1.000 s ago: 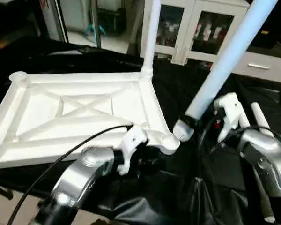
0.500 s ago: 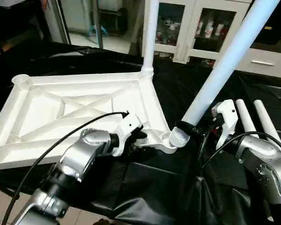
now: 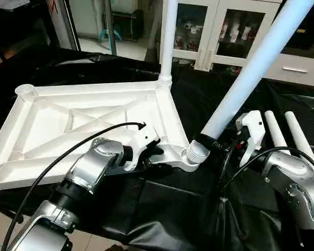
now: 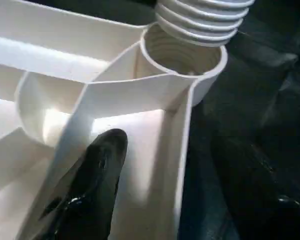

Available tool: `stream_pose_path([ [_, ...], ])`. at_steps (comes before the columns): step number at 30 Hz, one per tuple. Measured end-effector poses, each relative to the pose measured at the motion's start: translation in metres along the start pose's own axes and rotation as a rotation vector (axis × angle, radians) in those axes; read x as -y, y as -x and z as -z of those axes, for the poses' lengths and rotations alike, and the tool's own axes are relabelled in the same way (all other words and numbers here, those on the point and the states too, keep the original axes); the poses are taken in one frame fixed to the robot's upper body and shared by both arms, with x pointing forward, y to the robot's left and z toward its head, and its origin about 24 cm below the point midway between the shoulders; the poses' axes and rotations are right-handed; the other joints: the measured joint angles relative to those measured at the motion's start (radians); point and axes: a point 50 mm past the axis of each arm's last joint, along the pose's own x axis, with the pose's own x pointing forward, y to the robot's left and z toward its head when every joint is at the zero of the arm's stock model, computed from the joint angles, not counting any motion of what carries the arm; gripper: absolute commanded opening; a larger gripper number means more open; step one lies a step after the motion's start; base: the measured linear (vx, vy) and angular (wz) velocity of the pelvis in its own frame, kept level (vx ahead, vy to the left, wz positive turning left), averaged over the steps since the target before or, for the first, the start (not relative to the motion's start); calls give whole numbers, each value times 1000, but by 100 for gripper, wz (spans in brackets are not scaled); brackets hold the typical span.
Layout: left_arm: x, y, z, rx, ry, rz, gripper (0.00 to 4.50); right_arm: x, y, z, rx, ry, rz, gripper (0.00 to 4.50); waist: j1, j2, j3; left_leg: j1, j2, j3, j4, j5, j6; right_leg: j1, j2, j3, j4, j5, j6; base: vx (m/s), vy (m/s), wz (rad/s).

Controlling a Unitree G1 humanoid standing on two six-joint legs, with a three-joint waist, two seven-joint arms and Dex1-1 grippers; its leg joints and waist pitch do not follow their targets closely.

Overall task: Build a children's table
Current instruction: Insert table leg to table base

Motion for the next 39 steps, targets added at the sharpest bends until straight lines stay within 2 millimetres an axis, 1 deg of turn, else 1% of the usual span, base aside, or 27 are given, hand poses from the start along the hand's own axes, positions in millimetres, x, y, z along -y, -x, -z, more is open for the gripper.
stream_pose_path([
  [3, 0, 0, 0, -25, -4, 2, 267, 0, 0, 0, 0, 0, 5, 183, 1, 1, 0, 0, 0, 0, -1, 0, 0, 0, 0, 0, 0, 0, 0, 0, 0, 0],
  [4, 0, -1, -1, -33, -8, 1, 243, 0, 0, 0, 0, 0, 6, 183, 2, 1, 0, 0, 0, 0, -1, 0, 0, 0, 0, 0, -1, 0, 0, 0, 0, 0],
  [5, 0, -1, -2, -52, -22, -1, 233, 0, 0, 0, 0, 1, 6, 183, 2, 1, 0, 0, 0, 0, -1, 0, 0, 0, 0, 0, -1, 0, 0, 0, 0, 0],
  [7, 0, -2, -3, -74, -31, -6, 225, 0, 0, 0, 0, 0, 6, 183, 2, 1, 0, 0, 0, 0, -1, 0, 0, 0, 0, 0, 0, 0, 0, 0, 0, 0],
  [10, -1, -2, -4, -95, -25, -11, 188, 0, 0, 0, 0, 0, 6, 183, 2, 2, 0, 1, 0, 0, -1, 0, 0, 0, 0, 0, 0, 0, 0, 0, 0, 0],
  [14, 0, -1, -4, -117, -16, -12, 170, 0, 0, 0, 0, 0, 6, 183, 0, 4, 0, 1, 0, 1, -1, 0, 0, 0, 0, 0, -1, 0, 0, 0, 0, 0],
  [15, 1, -1, -4, -125, -20, -13, 151, 0, -1, 0, 0, 1, 6, 183, -1, 4, 0, 1, 0, 0, -1, 0, 0, 0, 0, 0, -1, 0, 0, 0, 0, 0],
  [17, 1, 1, -4, -134, -26, -12, 134, 0, -1, 0, 0, 2, 7, 183, -5, 5, 0, 0, 0, 0, -2, 0, 0, 0, 0, 0, -1, 0, 0, 0, 0, 0],
  [18, 1, 1, -4, -137, -26, -12, 118, 0, -1, 0, 0, 2, 7, 183, -6, 5, 1, 0, 0, 1, -3, 0, 0, 0, 0, 0, -2, 0, 0, 0, 0, 0],
  [19, 2, 3, -4, -139, -27, -12, 118, 0, -1, 0, 0, 2, 7, 183, -7, 5, 1, 0, 0, 0, -3, 0, 0, 0, 0, 0, -2, 0, 0, 0, 0, 0],
  [21, 2, 6, -2, -145, -28, -14, 96, 1, -1, 0, 0, 4, 9, 183, -9, 6, 0, 0, 0, 1, -5, 0, 0, -1, 1, 0, -3, -1, 0, 0, 0, 0],
  [23, 3, 8, 0, -144, -36, -16, 89, 1, -1, 1, -1, 4, 11, 183, -9, 6, 0, 0, 0, 1, -6, 0, 0, -1, 1, 0, -4, -1, 0, 0, 0, 0],
  [24, 3, 9, 1, -143, -39, -17, 73, 1, -1, 1, -1, 3, 11, 183, -9, 7, 0, 0, 0, 1, -6, 0, 0, -1, 1, -1, -4, -1, -1, 0, 0, 0],
  [28, 4, 10, 1, -139, -51, -11, 40, 0, -2, 1, 1, 4, 6, 183, -9, 7, 0, 0, 0, 1, -7, 0, 0, -1, 1, 0, -6, -1, -1, 0, 0, 0],
  [29, 4, 10, 2, -139, -53, -11, 40, 0, -3, 1, 1, 5, 4, 183, -9, 7, 0, 0, 0, 1, -7, 0, 0, -1, 1, 0, -6, -1, -1, 0, 0, 0],
  [31, 5, 10, 2, -136, -57, -10, 14, 0, -3, 1, 2, 4, 2, 183, -9, 7, 0, 0, 0, 1, -8, 0, 0, -1, 1, 0, -7, -1, -1, 0, 0, 0],
  [36, 8, 11, 3, -116, -81, -6, 1, 0, -5, 1, 7, -6, 0, 183, -12, 9, -1, 1, 0, 3, -13, 0, 0, -1, 1, 0, -12, -1, -1, 0, 0, 0],
  [39, 11, 11, 7, -99, -103, 4, 0, -2, -10, -2, 17, -4, -11, 183, -13, 15, -4, 1, 0, 4, -16, 0, 0, -1, 1, 0, -13, -1, -1, 0, 0, 0],
])
